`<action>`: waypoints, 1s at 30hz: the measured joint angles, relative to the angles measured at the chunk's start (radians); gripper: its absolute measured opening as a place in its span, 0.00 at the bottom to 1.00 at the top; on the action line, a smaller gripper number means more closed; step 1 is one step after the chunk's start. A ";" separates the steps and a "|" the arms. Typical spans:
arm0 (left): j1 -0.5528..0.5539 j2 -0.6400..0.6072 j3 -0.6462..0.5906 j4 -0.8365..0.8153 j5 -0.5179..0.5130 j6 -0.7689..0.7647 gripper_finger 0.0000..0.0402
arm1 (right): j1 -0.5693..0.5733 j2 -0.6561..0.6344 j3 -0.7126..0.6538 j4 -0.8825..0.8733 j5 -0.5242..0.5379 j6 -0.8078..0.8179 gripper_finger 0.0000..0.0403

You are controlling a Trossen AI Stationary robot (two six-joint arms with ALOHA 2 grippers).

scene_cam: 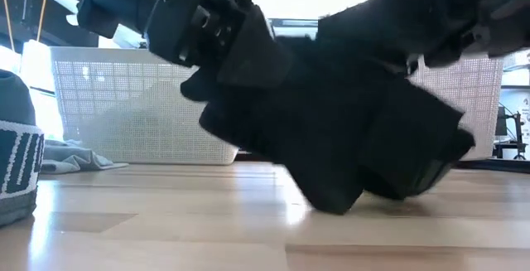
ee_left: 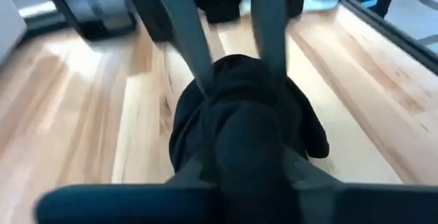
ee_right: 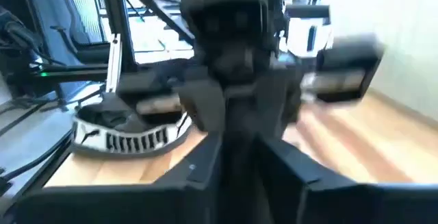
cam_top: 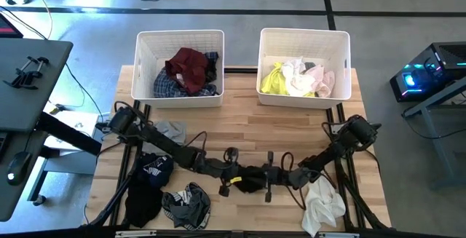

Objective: Sort clothes
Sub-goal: Put the right black shorts into the left white bin

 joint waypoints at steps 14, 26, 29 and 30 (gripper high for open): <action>-0.014 -0.388 -0.001 -0.378 -0.463 0.097 0.08 | 0.207 -0.228 0.001 -0.022 0.462 -0.442 0.39; 0.528 -0.857 0.001 -0.668 -0.467 0.224 0.09 | 0.190 -0.227 0.000 -0.236 0.467 -0.174 0.39; 0.735 -0.869 0.001 -0.761 -0.272 0.143 0.09 | 0.182 -0.227 0.000 -0.253 0.467 -0.147 0.39; 0.798 -0.861 0.001 -0.793 -0.208 0.117 0.09 | 0.180 -0.227 0.000 -0.253 0.466 -0.147 0.39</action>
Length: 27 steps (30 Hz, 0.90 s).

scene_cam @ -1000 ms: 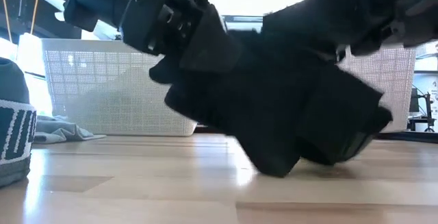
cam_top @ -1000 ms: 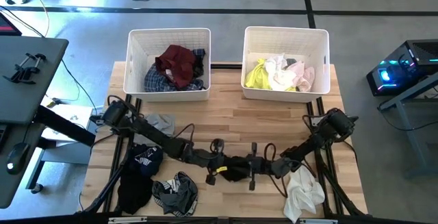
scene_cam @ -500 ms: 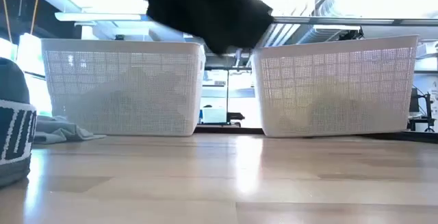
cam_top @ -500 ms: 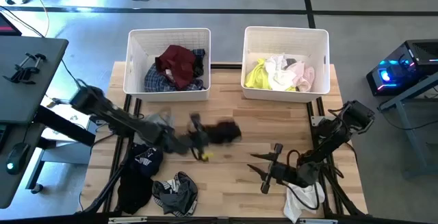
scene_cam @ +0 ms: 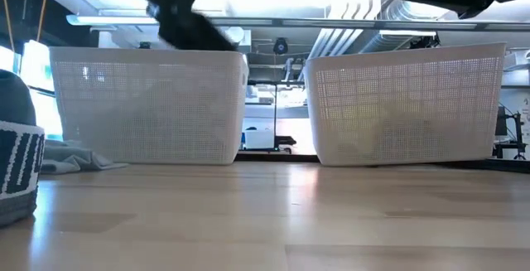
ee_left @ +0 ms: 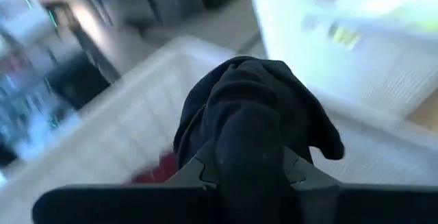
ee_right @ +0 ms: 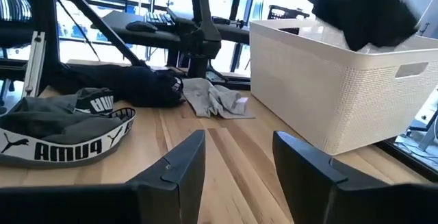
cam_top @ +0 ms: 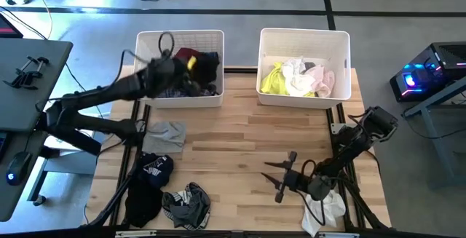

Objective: Sort clothes
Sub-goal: Put the right black shorts into the left white bin

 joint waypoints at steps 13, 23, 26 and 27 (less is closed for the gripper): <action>0.318 0.124 -0.010 -0.134 0.083 -0.070 0.42 | -0.006 0.000 0.000 -0.011 -0.002 0.003 0.39; 0.292 -0.022 0.126 -0.235 0.045 -0.119 0.56 | -0.006 0.000 0.000 -0.065 -0.003 0.080 0.39; 0.296 -0.024 0.121 -0.255 0.160 -0.121 0.52 | -0.006 0.000 0.000 -0.065 -0.004 0.081 0.39; 0.303 -0.019 0.112 -0.261 0.197 -0.121 0.51 | -0.006 0.000 0.000 -0.065 -0.004 0.082 0.39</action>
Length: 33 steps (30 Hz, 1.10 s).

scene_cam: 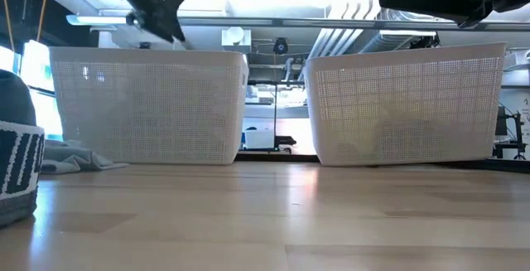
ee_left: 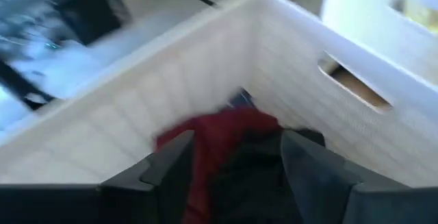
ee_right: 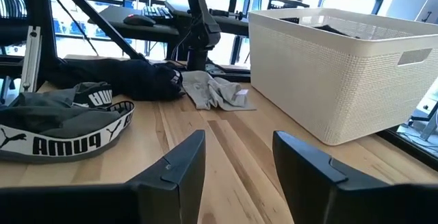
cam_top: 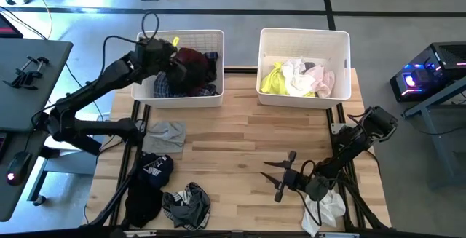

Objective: Sort clothes
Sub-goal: Put the right black shorts into the left white bin, then put the white shorts into the right white bin

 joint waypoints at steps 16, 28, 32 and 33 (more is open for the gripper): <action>0.119 0.411 -0.101 0.057 0.141 -0.024 0.23 | 0.000 0.000 0.000 0.000 0.000 -0.001 0.39; 0.087 0.228 -0.038 -0.056 0.129 -0.022 0.17 | 0.001 0.000 0.000 -0.005 0.000 -0.002 0.39; 0.013 0.078 -0.029 -0.074 0.146 -0.027 0.17 | 0.001 0.000 0.000 -0.007 0.000 -0.001 0.39; -0.011 0.042 -0.029 -0.076 0.158 -0.030 0.17 | 0.001 0.000 0.000 -0.008 0.000 0.000 0.39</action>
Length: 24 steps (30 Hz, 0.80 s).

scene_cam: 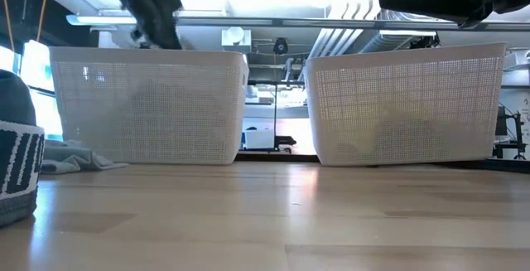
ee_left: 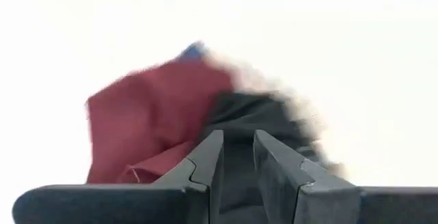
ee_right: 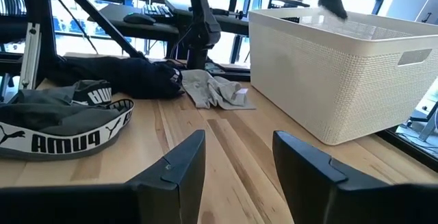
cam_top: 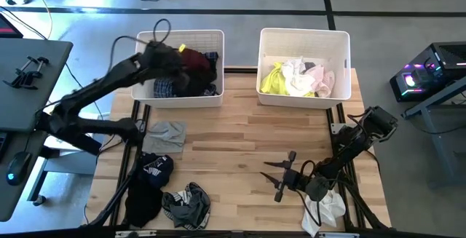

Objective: Sort clothes
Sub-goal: Put the white shorts into the right white bin

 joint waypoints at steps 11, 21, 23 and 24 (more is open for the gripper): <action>-0.451 -0.245 -0.172 0.297 0.143 -0.016 0.17 | 0.000 0.000 0.000 -0.058 -0.092 0.121 0.39; -0.733 -0.209 -0.391 0.679 0.129 0.003 0.17 | 0.040 -0.158 0.000 -0.282 -0.323 0.398 0.42; -0.763 -0.188 -0.391 0.680 0.109 0.005 0.17 | 0.057 -0.233 0.000 -0.440 -0.368 0.528 0.45; -0.777 -0.178 -0.391 0.678 0.090 0.005 0.17 | 0.064 -0.264 0.000 -0.526 -0.395 0.608 0.46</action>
